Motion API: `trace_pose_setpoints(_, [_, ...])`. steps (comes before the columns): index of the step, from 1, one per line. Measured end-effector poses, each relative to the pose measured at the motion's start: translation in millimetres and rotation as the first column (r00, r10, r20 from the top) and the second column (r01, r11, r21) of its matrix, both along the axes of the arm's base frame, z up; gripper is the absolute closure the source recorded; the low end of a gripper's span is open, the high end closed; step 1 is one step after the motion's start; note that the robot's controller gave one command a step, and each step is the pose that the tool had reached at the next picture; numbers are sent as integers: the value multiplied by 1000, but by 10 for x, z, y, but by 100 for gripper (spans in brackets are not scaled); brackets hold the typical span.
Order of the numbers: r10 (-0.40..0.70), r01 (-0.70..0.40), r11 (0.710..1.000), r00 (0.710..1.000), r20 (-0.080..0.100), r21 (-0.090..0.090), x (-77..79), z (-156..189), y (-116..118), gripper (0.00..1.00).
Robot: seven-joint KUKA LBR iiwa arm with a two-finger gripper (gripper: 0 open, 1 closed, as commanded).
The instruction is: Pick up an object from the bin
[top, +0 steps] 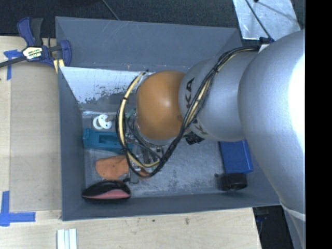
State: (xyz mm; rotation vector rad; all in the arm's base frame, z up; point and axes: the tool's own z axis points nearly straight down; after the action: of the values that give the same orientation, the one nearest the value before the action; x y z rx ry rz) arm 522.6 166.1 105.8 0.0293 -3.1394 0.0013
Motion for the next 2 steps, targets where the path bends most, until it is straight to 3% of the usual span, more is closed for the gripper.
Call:
trace_pose_setpoints(1, [36, -37, 999, 998, 49, 18, 371, -229, -108, 100])
trace_pose_setpoints(2, [36, -37, 999, 998, 49, 18, 370, -229, -107, 100])
